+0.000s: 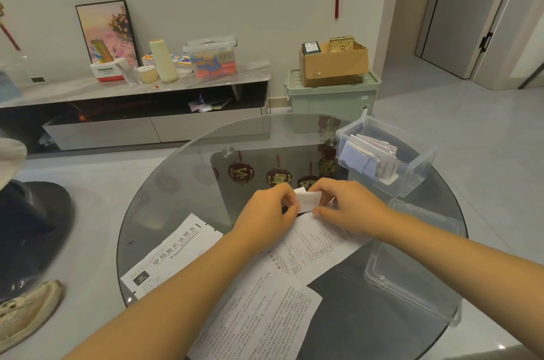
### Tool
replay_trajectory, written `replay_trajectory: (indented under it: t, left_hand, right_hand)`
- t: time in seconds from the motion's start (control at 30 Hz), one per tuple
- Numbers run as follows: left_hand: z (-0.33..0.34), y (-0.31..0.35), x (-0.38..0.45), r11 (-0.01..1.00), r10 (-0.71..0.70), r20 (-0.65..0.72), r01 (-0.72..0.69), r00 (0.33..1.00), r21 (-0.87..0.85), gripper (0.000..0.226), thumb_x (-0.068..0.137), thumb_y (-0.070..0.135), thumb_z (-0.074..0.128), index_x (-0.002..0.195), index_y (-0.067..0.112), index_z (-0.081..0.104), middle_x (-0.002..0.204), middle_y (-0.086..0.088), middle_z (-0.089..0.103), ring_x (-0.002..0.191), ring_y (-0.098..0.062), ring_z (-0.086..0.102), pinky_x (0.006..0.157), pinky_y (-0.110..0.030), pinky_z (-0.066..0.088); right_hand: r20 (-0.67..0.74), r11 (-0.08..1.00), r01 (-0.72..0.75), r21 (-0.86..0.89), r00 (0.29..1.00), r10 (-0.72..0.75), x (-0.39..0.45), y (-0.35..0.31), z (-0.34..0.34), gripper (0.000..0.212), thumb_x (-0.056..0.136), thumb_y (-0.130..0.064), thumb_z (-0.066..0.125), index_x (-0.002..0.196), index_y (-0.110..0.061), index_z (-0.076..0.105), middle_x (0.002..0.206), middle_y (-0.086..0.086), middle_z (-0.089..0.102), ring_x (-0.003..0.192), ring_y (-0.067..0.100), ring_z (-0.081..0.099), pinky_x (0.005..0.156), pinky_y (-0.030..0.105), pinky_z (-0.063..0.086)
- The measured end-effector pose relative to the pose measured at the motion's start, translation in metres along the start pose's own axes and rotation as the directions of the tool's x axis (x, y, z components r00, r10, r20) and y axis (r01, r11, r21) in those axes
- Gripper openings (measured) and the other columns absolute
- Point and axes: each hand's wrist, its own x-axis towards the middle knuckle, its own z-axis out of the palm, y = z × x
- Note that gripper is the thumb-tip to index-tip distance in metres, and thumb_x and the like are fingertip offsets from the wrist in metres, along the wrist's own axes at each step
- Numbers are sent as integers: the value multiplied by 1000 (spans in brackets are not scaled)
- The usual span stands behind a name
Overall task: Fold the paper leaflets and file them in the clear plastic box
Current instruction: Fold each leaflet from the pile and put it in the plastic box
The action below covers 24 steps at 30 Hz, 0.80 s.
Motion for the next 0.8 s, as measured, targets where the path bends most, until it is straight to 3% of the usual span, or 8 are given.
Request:
replay_trajectory:
  t: [0.17,0.23,0.33,0.4,0.47,0.57,0.7,0.8]
  left_hand:
    - [5,4,4,995,-80,-33,78,996,-61,17,91,25,60,99,26,44,95,7,64,75,-9,57,61,-17,46]
    - [7,5,6,991,-111,-40,108,993,-84,24,90,26,61,104,29,42,90,10,61,85,-12,56,70,-23,50]
    - [12,5,8,983,-165,-66,158,984,-94,37,90,26,62,120,30,41,87,12,58,101,-14,45,85,-29,42]
    - [14,5,9,977,-199,-86,191,976,-89,48,90,26,63,130,28,38,89,10,59,103,-15,43,89,-29,31]
    - [14,4,11,970,-234,-105,225,966,-94,57,88,26,65,136,27,35,94,7,62,105,-17,48,94,-30,26]
    - [11,4,15,959,-283,-112,279,953,-52,70,82,30,71,140,28,32,114,4,59,117,-19,44,100,-37,27]
    - [4,3,16,952,-302,-35,303,953,33,68,84,39,68,142,30,34,138,3,46,130,-21,32,105,-42,24]
    - [2,2,16,951,-297,25,294,954,97,61,86,42,63,141,29,39,144,3,36,134,-20,25,104,-39,22]
  right_hand:
    - [-109,987,-93,128,988,108,6,-4,12,26,88,-27,63,112,-24,53,97,-6,64,84,8,58,76,25,52]
    - [-138,975,-123,184,979,150,10,-6,15,27,87,-26,64,112,-23,53,89,-8,64,80,8,59,74,26,51]
    - [-165,966,-159,202,967,193,14,-6,20,33,84,-27,67,114,-23,54,83,-9,65,85,12,58,85,37,50]
    - [-183,967,-185,173,959,216,17,-6,23,35,84,-29,68,116,-24,53,81,-9,65,92,14,56,97,41,41]
    - [-201,965,-218,146,949,245,20,-6,26,39,84,-31,68,118,-25,51,81,-10,64,101,15,53,104,40,32]
    - [-214,956,-265,121,934,286,22,-7,25,42,83,-34,68,120,-30,49,87,-12,57,110,17,43,96,36,27]
    - [-175,955,-286,81,939,297,22,-7,18,36,87,-31,64,121,-35,49,94,-12,52,113,19,39,91,35,26]
    - [-148,956,-288,61,944,294,22,-5,15,29,88,-32,62,117,-37,54,97,-11,53,113,19,38,89,34,25]
